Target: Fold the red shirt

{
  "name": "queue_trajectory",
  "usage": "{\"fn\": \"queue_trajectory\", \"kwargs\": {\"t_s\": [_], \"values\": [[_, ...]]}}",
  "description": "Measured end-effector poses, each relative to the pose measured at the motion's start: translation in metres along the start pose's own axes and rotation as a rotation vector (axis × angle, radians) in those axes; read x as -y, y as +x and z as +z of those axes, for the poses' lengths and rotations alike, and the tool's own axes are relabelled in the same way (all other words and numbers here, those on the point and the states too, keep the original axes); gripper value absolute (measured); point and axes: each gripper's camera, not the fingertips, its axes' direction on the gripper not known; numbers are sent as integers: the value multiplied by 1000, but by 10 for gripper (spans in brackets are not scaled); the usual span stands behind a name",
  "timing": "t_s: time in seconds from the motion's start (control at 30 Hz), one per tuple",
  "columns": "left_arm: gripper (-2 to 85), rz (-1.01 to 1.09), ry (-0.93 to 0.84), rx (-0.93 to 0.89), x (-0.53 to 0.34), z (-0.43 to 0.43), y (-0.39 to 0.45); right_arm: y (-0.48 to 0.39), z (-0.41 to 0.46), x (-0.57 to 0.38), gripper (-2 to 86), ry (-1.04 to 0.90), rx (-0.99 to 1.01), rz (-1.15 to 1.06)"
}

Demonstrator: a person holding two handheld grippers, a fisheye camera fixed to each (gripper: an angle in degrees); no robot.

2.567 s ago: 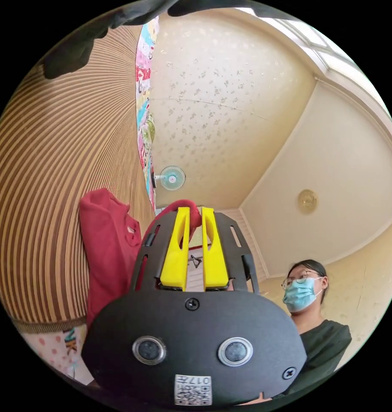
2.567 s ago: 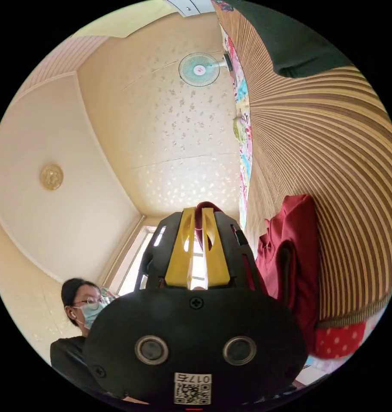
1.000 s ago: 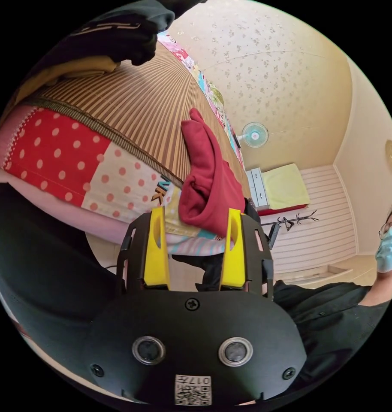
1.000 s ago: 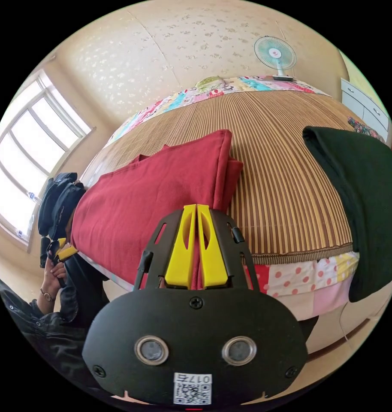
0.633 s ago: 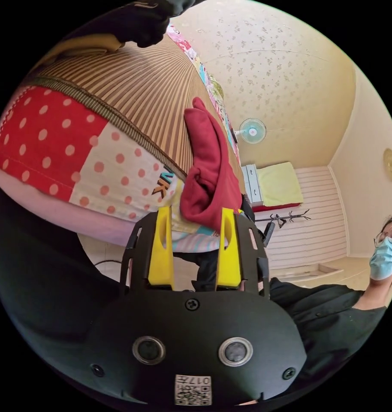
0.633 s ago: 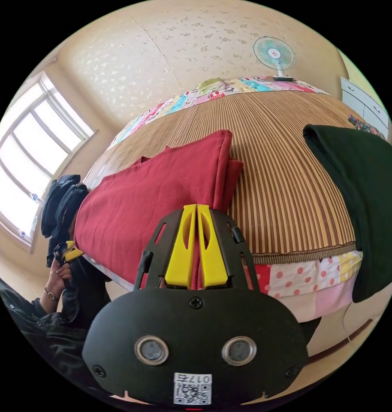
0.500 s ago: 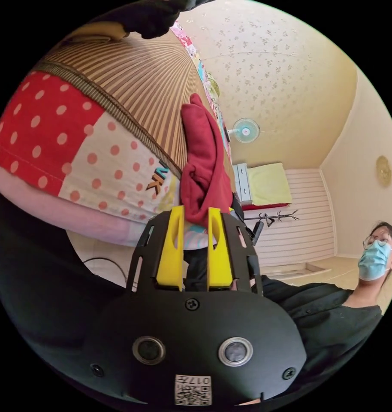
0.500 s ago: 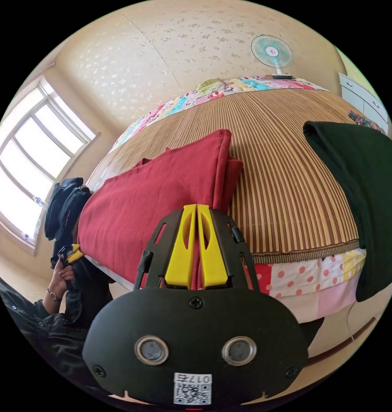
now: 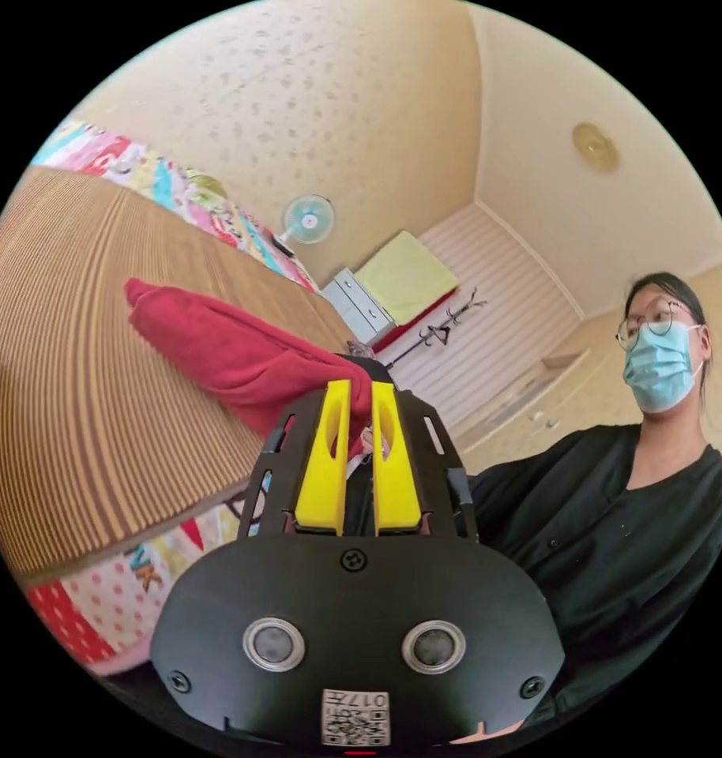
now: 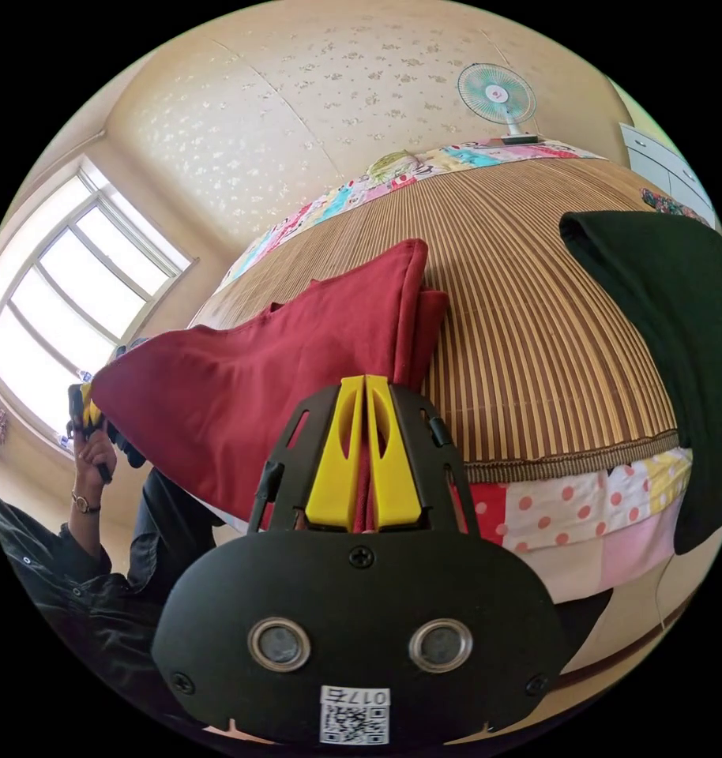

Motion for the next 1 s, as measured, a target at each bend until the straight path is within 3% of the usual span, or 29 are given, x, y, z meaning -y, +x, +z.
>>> {"fn": "queue_trajectory", "kwargs": {"t_s": [0.27,0.4,0.5,0.57,0.77,1.0], "values": [[51,184,-237,-229,51,194,29,19,-55,15,7,41,66,70],[51,64,-265,-361,16,277,14,9,-128,13,14,114,74,104],[52,7,-297,-340,-27,321,5,19,-200,-8,31,235,52,135],[48,-12,-421,-303,-58,354,1,58,-227,-14,62,176,190,233],[83,72,-544,-154,-105,354,25,88,-253,-28,120,120,415,290],[94,19,-346,-65,-102,251,6,61,-237,6,158,46,565,267]]}}
